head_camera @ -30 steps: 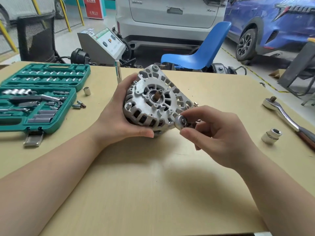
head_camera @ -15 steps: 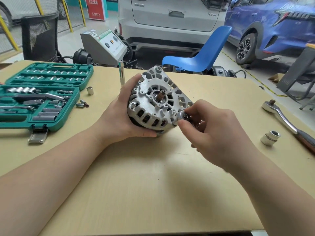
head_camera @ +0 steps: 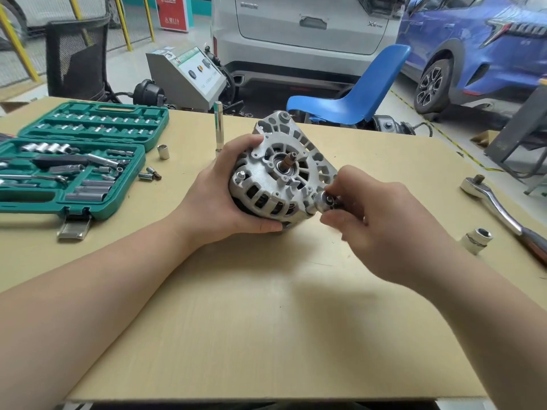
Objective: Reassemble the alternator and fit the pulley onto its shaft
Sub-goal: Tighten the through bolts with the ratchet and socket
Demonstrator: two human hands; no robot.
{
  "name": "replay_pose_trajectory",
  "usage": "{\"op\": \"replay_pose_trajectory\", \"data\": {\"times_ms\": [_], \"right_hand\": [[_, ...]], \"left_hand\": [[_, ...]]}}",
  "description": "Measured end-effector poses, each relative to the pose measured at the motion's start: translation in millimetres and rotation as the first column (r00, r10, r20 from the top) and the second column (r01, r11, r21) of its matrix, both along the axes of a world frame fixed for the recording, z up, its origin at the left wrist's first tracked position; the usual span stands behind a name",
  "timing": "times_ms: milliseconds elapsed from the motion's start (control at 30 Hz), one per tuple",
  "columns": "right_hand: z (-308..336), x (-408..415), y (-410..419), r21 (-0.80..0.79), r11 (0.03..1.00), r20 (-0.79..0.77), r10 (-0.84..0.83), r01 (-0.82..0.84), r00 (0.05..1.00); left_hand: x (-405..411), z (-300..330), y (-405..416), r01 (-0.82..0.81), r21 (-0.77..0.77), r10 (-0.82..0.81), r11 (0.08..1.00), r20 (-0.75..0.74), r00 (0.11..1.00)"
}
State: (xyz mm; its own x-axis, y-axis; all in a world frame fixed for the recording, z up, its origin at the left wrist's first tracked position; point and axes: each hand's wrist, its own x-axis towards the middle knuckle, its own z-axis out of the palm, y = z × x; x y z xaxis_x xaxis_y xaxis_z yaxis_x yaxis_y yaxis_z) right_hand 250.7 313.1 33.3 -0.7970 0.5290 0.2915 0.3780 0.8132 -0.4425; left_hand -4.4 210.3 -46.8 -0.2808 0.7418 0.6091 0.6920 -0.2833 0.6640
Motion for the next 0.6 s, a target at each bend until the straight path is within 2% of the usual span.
{"op": "replay_pose_trajectory", "data": {"times_ms": [133,300,433,467,600], "right_hand": [[18.4,-1.1,15.7,0.020,0.993,0.096,0.112,-0.114,0.989],[22.0,-0.6,14.4,0.038,0.998,0.080,0.047,-0.051,0.996],[7.6,-5.0,-2.2,-0.281,0.954,-0.062,-0.123,0.101,0.990],[4.0,-5.4,-5.2,-0.293,0.948,-0.080,-0.150,0.121,0.985],[-6.5,1.3,-12.1,-0.105,0.987,-0.108,-0.135,0.124,0.985]], "left_hand": [[0.0,0.7,-0.4,0.007,0.005,-0.007,1.000,0.017,1.000],[-0.9,0.2,-2.4,0.002,0.002,-0.002,1.000,0.020,1.000],[-2.3,-0.5,-2.2,0.003,-0.005,-0.003,1.000,0.038,0.999],[-2.6,-1.1,-1.9,0.012,-0.010,-0.012,1.000,0.048,0.999],[-2.4,-7.8,0.2,0.036,-0.008,-0.036,0.999,0.066,0.997]]}}
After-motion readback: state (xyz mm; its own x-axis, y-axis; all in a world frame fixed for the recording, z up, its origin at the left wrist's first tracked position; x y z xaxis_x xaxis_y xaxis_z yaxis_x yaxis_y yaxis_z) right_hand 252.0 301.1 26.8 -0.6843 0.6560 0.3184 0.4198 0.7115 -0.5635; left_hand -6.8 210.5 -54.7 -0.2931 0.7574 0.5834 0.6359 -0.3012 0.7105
